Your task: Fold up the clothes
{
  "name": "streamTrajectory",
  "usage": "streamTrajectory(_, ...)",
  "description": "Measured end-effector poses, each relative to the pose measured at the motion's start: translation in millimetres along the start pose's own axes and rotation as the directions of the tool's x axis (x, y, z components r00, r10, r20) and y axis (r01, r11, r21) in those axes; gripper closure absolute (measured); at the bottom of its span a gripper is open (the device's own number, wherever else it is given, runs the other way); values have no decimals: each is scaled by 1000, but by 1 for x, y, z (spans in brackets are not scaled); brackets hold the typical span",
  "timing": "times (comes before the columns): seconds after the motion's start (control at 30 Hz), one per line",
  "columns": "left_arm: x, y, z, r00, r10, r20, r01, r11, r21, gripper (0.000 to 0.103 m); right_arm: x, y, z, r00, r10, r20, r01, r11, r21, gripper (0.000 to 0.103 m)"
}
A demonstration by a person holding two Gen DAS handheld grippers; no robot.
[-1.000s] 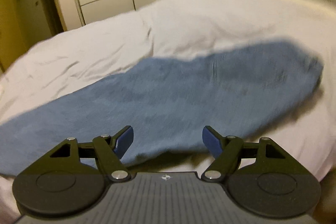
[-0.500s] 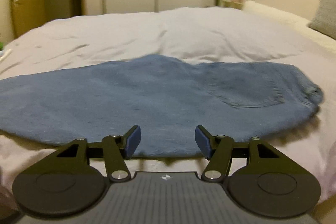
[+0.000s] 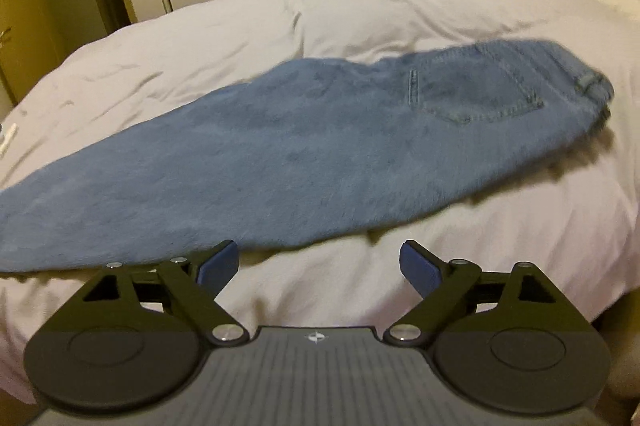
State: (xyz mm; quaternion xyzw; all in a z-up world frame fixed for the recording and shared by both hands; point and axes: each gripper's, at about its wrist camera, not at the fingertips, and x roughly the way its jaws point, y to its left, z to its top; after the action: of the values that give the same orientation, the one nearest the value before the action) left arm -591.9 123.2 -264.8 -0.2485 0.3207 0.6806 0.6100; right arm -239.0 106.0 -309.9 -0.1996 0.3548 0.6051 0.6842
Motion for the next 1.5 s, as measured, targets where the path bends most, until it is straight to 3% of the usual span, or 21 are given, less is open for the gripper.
streamTrajectory(0.1,-21,-3,-1,1000,-8,20,8,1000,11,53,-12,0,-2,999,-38,-27,38,999,14,13)
streamTrajectory(0.2,-42,-5,-6,999,-24,46,23,999,27,36,-32,1,-3,996,-87,-18,87,996,7,13)
streamTrajectory(0.27,-55,-7,-11,997,-37,68,34,998,43,35,-49,1,-4,996,-93,11,93,996,9,12)
streamTrajectory(0.33,-67,-9,-15,995,-51,85,46,997,59,35,-66,1,-4,994,-96,45,96,995,15,0)
streamTrajectory(0.57,-93,-19,-26,991,-90,100,81,993,90,35,-108,-5,-8,987,-106,122,103,994,38,0)
streamTrajectory(0.73,-108,-30,-36,988,-108,112,95,989,116,28,-120,-10,-14,985,-117,123,113,993,43,0)
streamTrajectory(1.0,-124,-37,-48,985,-129,119,112,984,139,28,-131,-5,-23,988,-107,114,105,994,25,0)
streamTrajectory(1.5,-127,-22,-42,990,-75,117,63,992,107,25,-134,34,-24,994,-14,110,21,998,-60,0)
